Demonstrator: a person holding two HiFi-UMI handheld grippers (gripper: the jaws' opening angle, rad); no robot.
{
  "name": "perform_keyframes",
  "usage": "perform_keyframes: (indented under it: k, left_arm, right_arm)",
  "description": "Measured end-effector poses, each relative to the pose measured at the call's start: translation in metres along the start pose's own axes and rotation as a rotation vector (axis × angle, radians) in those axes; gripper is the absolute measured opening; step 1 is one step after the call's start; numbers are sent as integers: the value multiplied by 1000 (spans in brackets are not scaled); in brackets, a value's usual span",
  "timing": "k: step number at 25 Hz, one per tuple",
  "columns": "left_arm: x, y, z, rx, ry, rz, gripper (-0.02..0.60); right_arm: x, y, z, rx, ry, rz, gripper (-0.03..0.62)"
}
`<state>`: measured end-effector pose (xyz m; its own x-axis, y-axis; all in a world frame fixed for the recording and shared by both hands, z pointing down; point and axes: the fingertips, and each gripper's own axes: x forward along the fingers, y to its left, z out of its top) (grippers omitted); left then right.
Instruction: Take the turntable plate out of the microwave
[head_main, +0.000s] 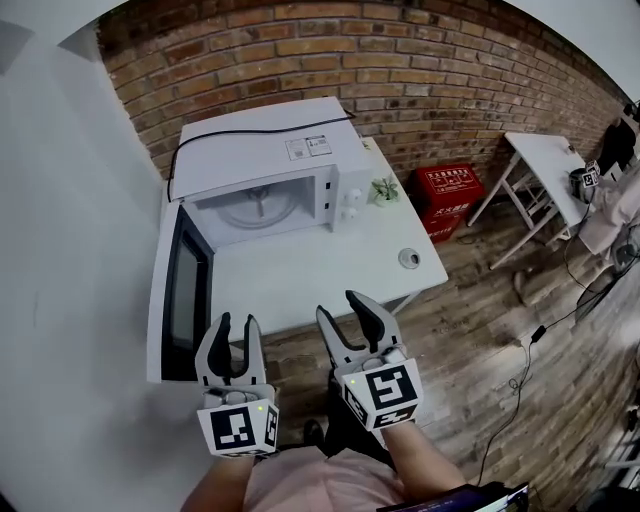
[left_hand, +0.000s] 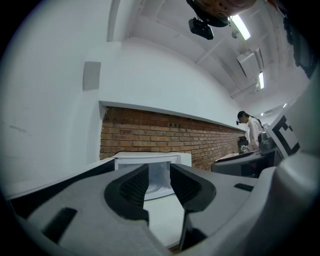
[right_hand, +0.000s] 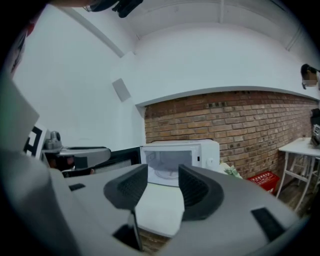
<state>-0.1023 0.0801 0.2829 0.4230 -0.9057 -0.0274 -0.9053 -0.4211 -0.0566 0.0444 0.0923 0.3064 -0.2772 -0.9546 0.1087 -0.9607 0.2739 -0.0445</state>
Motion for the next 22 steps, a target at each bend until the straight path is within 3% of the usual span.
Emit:
perform_keyframes:
  k: [11,22]
  left_arm:
    - [81,7,-31,6,86,100,118]
    - [125,14,-1,18,29,204,114]
  right_arm:
    - [88,-45,-20,37,54,125,196]
    - [145,-54,18,-7,14,270,196]
